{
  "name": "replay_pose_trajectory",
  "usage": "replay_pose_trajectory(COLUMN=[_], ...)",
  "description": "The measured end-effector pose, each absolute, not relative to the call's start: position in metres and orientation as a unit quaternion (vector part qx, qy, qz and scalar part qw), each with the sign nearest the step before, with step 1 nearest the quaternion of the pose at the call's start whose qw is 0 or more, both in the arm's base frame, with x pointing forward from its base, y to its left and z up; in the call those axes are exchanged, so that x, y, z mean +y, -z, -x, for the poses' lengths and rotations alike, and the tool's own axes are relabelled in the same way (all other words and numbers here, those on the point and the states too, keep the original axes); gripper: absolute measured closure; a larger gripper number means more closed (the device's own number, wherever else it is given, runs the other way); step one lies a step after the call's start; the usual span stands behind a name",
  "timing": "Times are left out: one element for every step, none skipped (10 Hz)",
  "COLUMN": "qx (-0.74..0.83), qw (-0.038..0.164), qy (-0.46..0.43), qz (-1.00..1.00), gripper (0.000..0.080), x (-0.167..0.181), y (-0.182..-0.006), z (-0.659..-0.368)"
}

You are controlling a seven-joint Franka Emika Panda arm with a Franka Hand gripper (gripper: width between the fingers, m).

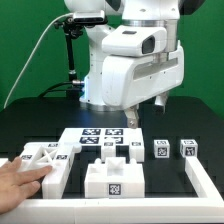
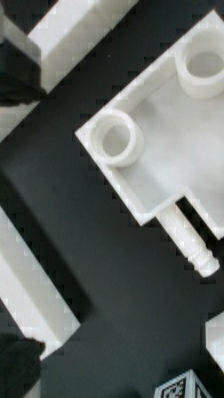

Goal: Assemble chair

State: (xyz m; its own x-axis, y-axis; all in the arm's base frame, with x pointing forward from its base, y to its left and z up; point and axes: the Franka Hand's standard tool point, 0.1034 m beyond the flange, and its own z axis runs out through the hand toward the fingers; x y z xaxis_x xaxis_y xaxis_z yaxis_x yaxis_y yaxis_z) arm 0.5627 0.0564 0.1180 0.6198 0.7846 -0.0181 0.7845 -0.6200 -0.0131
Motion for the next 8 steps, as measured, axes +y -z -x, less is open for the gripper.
replay_pose_trajectory(qx=[-0.436,-0.436,-0.436,-0.436,-0.436,-0.434,-0.423,-0.400], qw=[0.002,0.002,0.002,0.002,0.002,0.002,-0.002,-0.005], qy=[-0.011,-0.011,-0.011,-0.011,-0.012,-0.012,-0.012,-0.016], qz=[0.900,0.900,0.900,0.900,0.900,0.901,0.906,0.916], gripper=[0.0150,0.0150,0.0150,0.0150,0.0150,0.0150,0.0150,0.0150], x=[0.056,0.056,0.056,0.056,0.056,0.054,0.039,0.017], y=[-0.118,-0.118,-0.118,-0.117,-0.117,-0.117,-0.116,-0.111], z=[-0.563,-0.563,-0.563,-0.562,-0.562,-0.563,-0.566,-0.572])
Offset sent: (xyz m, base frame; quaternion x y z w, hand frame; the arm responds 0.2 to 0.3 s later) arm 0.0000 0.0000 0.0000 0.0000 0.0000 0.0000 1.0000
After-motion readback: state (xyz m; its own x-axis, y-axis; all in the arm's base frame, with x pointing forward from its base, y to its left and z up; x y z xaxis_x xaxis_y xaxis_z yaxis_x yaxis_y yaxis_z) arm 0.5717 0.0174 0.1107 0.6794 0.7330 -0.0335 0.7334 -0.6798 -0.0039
